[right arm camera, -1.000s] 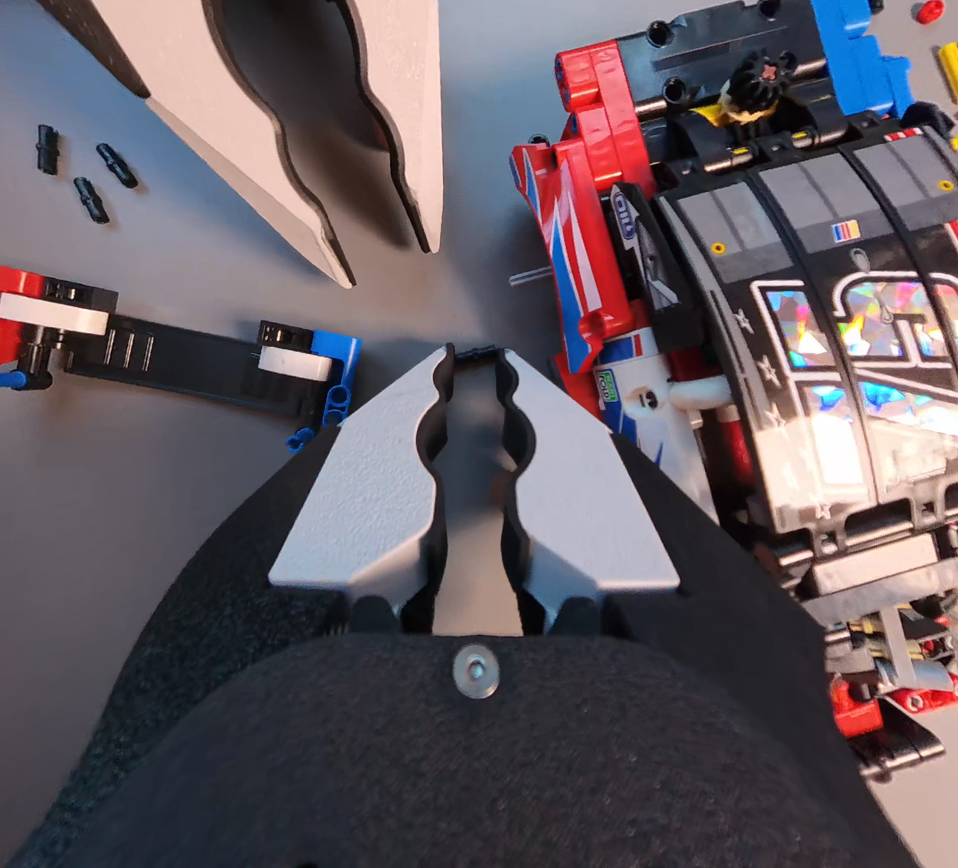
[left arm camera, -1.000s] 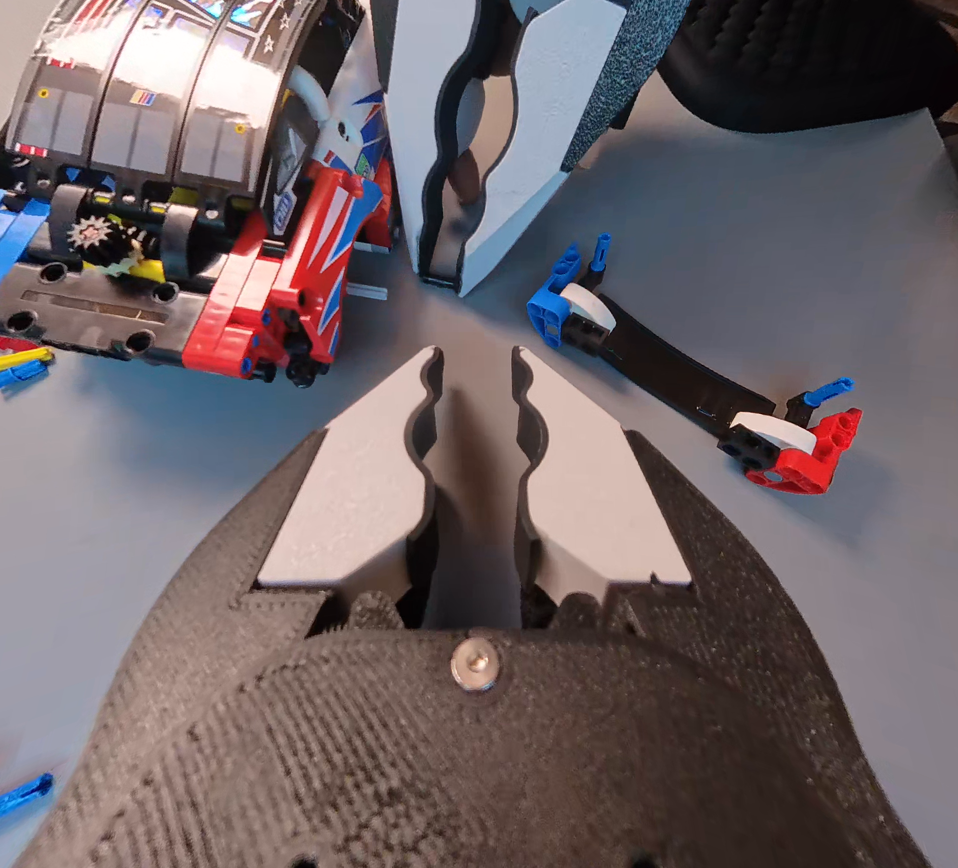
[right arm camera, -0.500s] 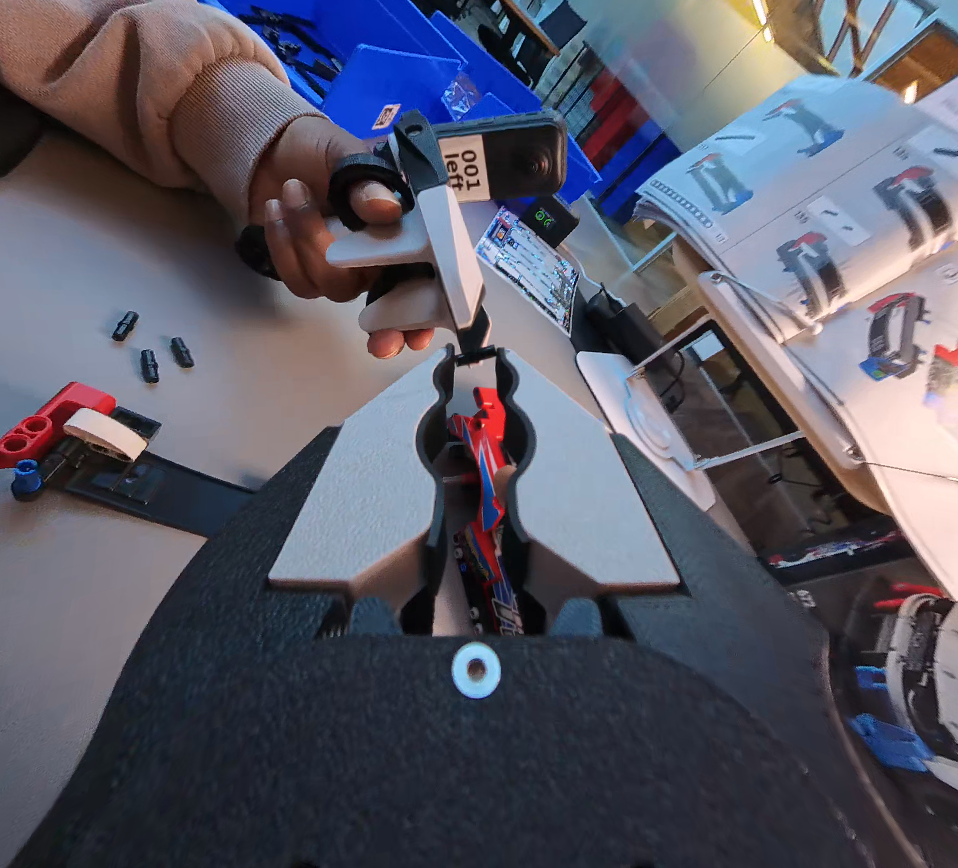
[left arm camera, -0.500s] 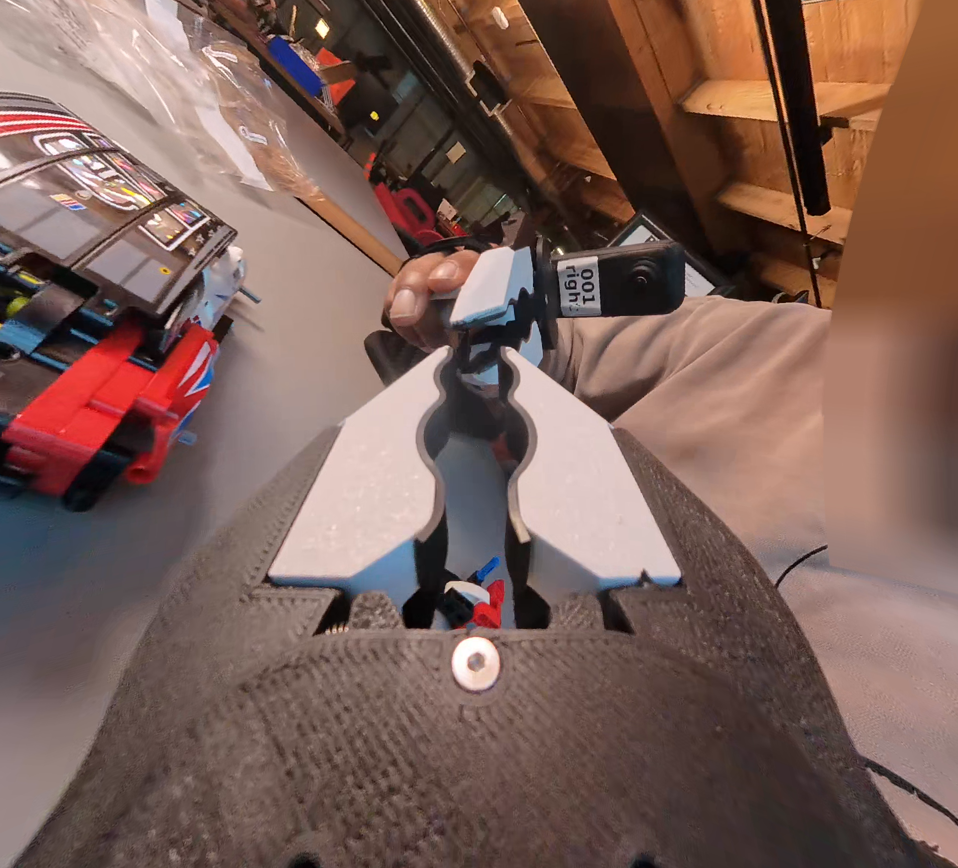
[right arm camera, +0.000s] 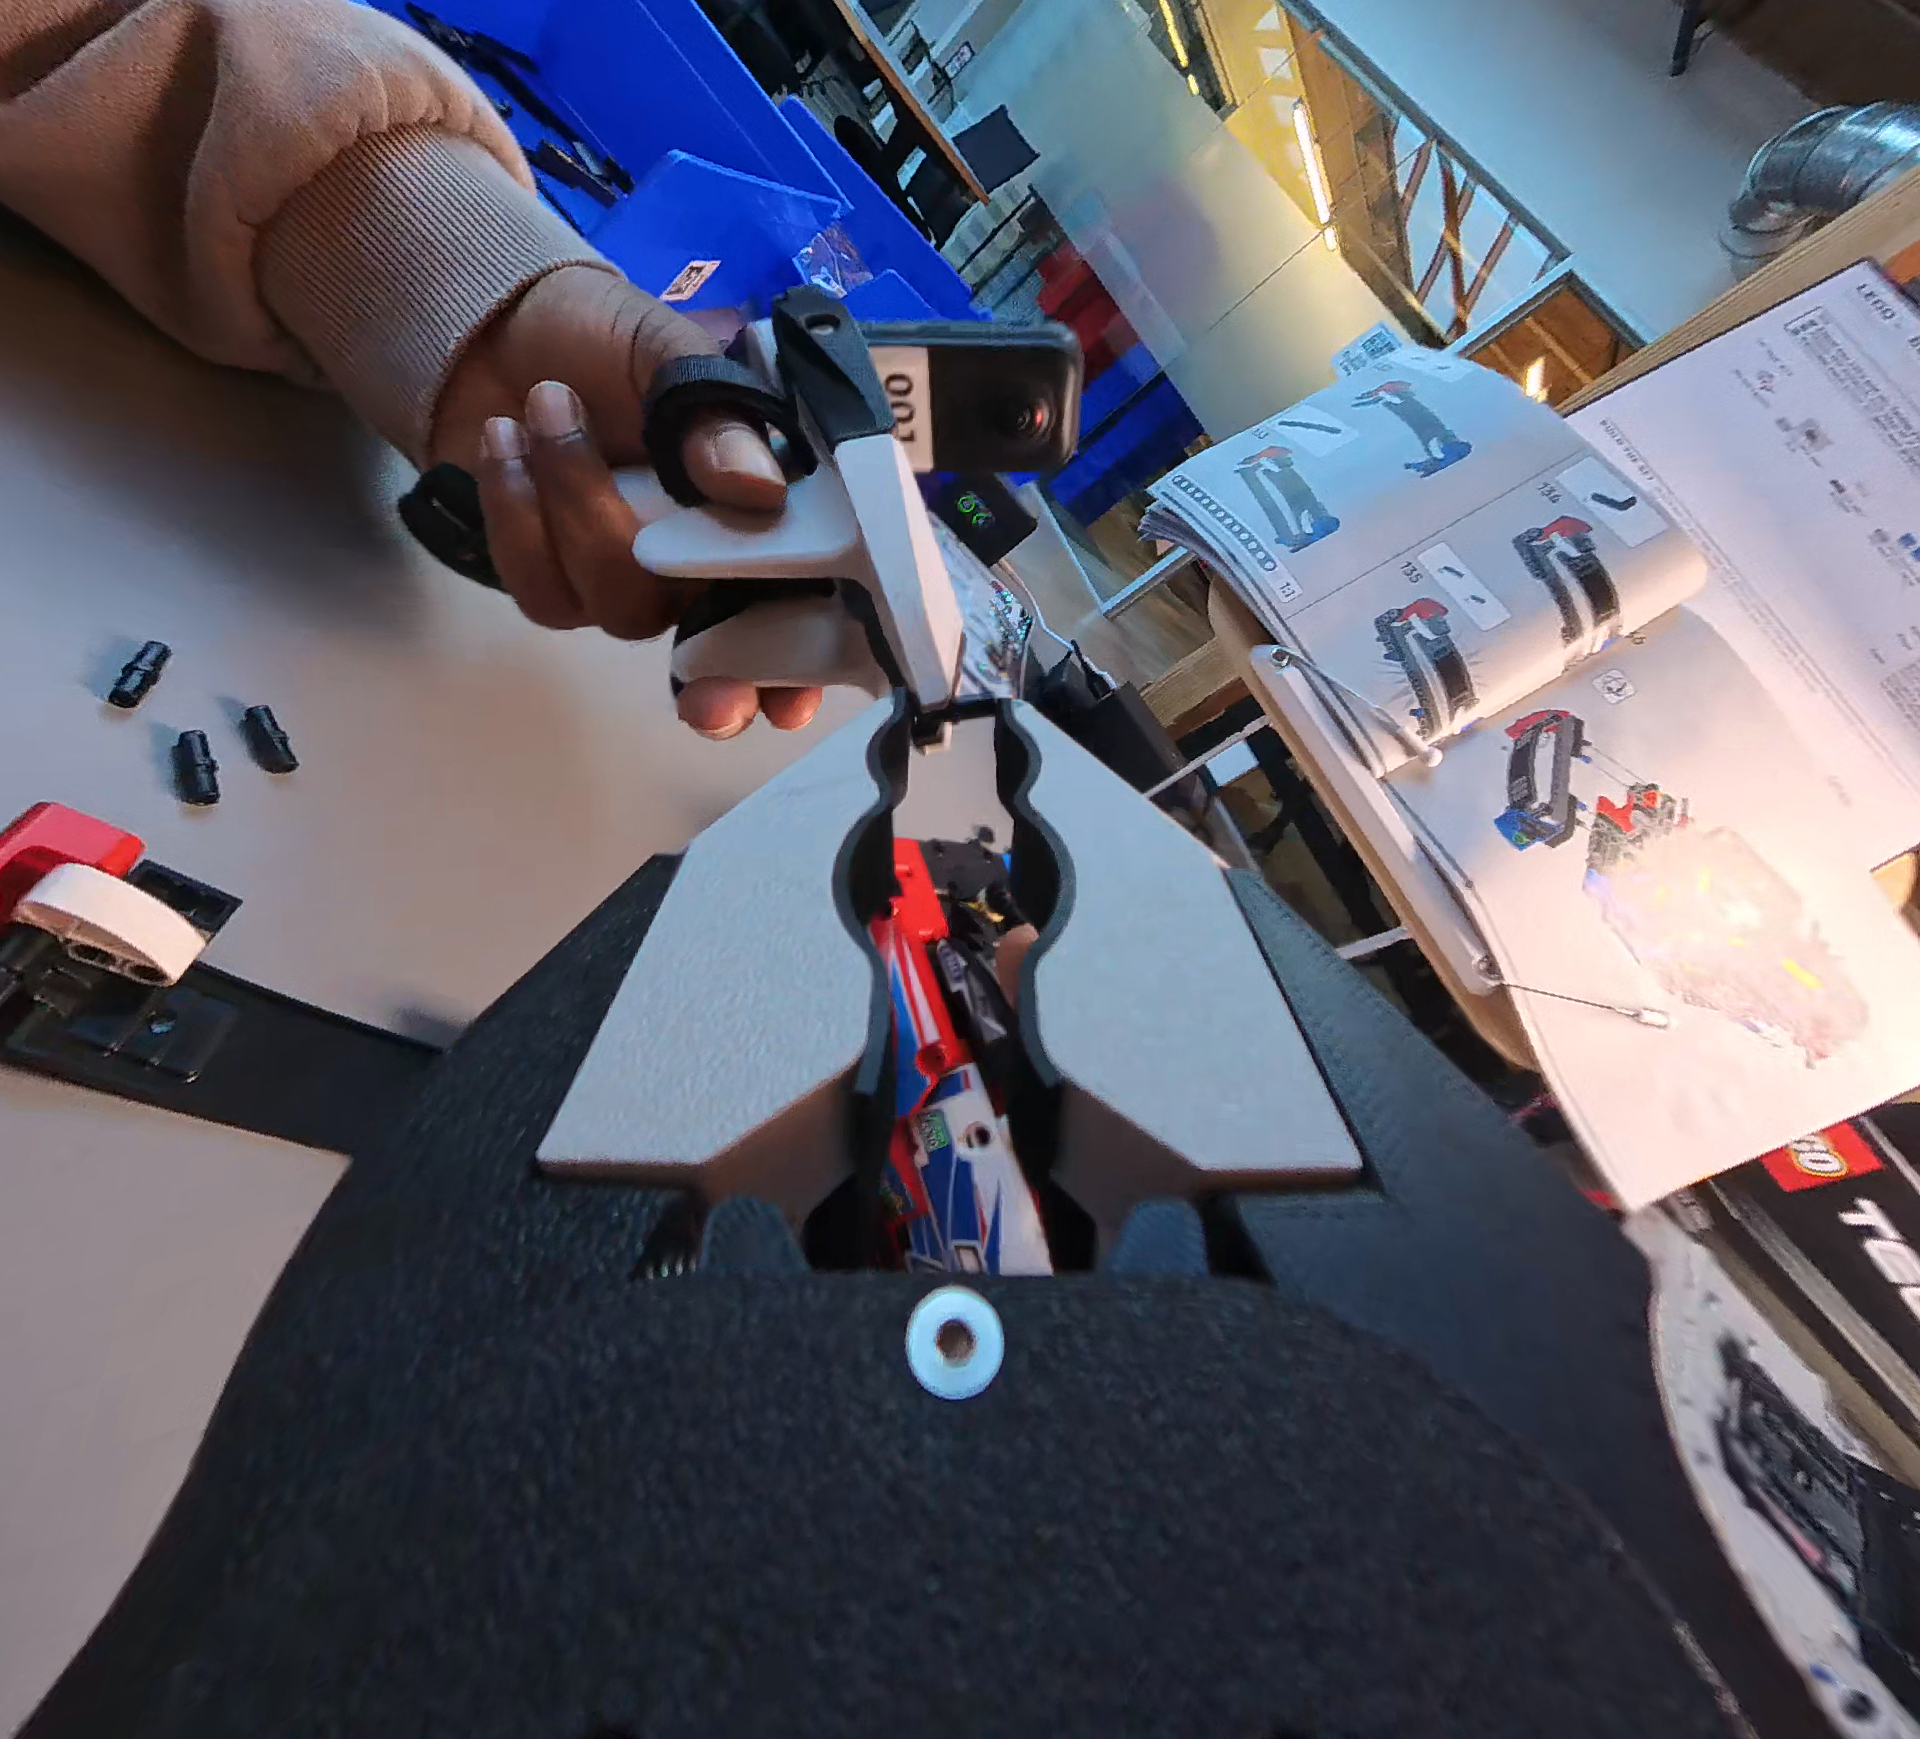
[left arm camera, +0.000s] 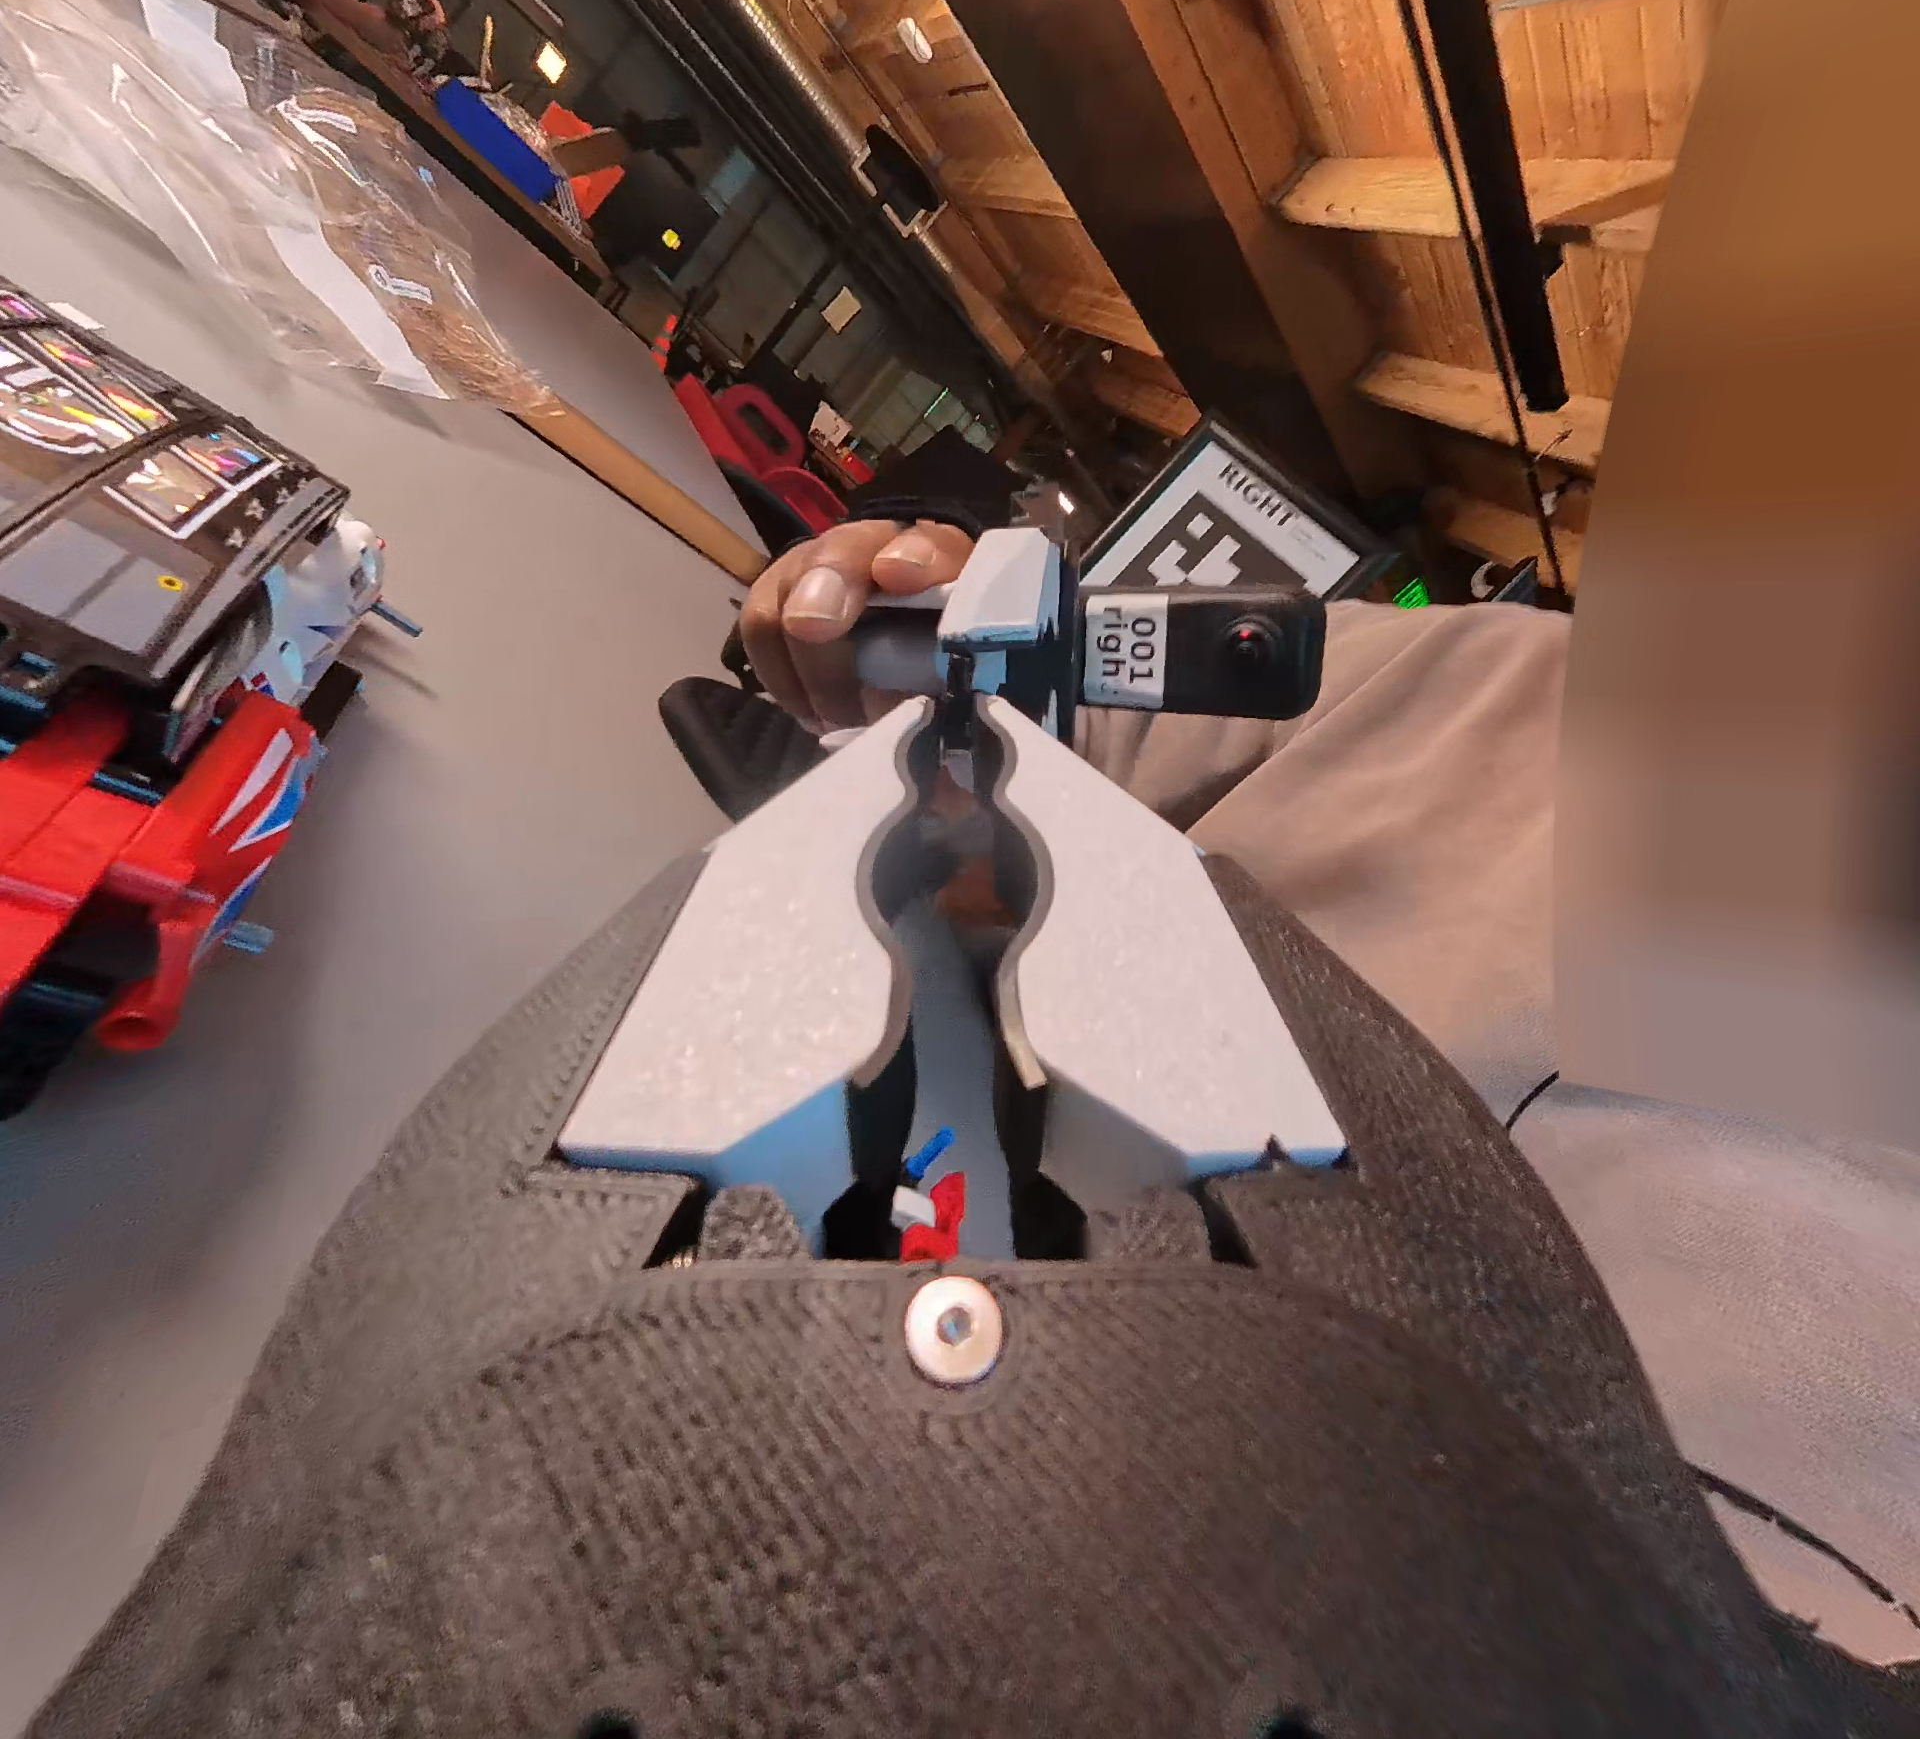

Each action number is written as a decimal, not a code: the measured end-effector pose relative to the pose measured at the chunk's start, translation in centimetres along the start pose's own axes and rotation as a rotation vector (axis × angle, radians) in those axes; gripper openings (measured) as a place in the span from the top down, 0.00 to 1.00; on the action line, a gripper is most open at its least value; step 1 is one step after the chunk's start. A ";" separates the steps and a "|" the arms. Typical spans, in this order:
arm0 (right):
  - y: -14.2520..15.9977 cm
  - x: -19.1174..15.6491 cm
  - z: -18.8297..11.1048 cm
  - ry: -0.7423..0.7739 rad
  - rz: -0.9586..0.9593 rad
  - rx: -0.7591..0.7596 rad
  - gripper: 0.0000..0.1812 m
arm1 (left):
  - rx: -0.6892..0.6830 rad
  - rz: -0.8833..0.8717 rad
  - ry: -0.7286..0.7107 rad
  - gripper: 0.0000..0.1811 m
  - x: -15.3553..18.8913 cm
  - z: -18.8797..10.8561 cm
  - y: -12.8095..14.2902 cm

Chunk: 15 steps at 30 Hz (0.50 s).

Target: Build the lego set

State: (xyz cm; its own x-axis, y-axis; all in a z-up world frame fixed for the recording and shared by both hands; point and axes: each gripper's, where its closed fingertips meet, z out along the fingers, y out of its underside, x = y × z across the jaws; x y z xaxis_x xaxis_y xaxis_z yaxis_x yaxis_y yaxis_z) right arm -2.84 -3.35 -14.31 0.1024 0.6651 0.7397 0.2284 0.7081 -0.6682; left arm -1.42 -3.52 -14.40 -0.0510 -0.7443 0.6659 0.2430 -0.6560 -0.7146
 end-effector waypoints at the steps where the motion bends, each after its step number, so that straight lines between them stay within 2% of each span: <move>1: 0.3 -0.3 -0.1 -0.038 0.038 -0.010 0.93 | -0.045 0.048 -0.041 0.99 -0.4 -0.1 0.4; 5: 1.2 -1.8 -1.1 -0.326 0.254 -0.056 0.90 | -0.320 0.336 -0.233 0.99 -2.2 -0.4 3.2; 7: 1.3 -2.5 -1.7 -0.468 0.263 -0.097 0.90 | -0.417 0.416 -0.252 0.99 -2.2 -0.3 4.4; 11: 1.5 -4.3 -2.5 -0.655 0.108 -0.163 0.93 | -0.489 0.427 -0.222 0.99 -1.8 0.1 6.0; 15: 1.5 -5.9 -2.7 -0.748 0.027 -0.192 0.96 | -0.517 0.422 -0.196 0.99 -1.4 0.3 6.6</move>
State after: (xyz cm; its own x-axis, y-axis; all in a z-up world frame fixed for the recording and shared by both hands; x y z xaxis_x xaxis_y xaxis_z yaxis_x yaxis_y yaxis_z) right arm -0.50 -6.81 -19.49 -0.5555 0.7135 0.4270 0.4059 0.6809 -0.6096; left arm 0.58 -6.81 -19.95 0.1338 -0.9444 0.3004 -0.2914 -0.3272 -0.8989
